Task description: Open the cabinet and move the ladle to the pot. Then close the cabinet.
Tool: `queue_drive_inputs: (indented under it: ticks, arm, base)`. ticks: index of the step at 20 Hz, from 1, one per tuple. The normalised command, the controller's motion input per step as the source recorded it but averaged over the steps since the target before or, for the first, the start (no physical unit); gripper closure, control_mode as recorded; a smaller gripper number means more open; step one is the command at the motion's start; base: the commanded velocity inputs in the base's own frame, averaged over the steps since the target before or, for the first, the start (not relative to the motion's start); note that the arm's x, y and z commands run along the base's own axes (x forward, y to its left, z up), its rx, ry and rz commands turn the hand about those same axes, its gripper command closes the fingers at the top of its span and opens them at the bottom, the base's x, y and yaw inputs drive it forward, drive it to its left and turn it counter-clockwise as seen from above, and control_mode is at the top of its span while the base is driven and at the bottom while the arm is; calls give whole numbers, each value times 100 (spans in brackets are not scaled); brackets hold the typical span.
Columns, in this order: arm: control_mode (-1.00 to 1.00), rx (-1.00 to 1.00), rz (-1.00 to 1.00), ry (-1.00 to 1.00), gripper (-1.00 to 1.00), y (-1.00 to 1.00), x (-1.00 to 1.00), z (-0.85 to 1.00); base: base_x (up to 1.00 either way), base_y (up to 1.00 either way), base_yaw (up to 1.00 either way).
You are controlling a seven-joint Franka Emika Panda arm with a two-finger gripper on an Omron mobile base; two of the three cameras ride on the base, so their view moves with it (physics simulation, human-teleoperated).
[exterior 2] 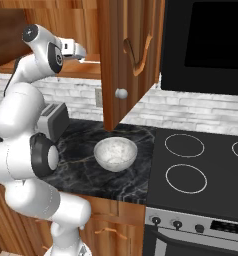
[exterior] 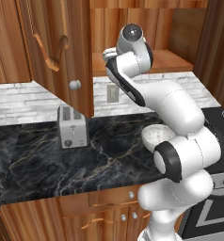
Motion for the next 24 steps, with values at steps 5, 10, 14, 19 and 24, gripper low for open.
queue_drive_inputs:
  ticks: [5, 10, 14, 19, 24]
  arm:
    - [-100, 0, -1, 0, -100, 6, 31, 0]
    - [-100, 0, 0, 0, -100, 12, 30, -3]
    - [-100, 0, 0, 0, -100, 10, 30, -5]
    - [-100, 0, 0, 0, -100, 0, 23, -12]
    - [-100, 0, 0, 0, -100, 0, 24, -15]
  base:
    - [0, 0, 0]
    - [0, 0, 0]
    - [0, 0, 0]
    - [0, 0, 0]
    - [0, 0, 0]
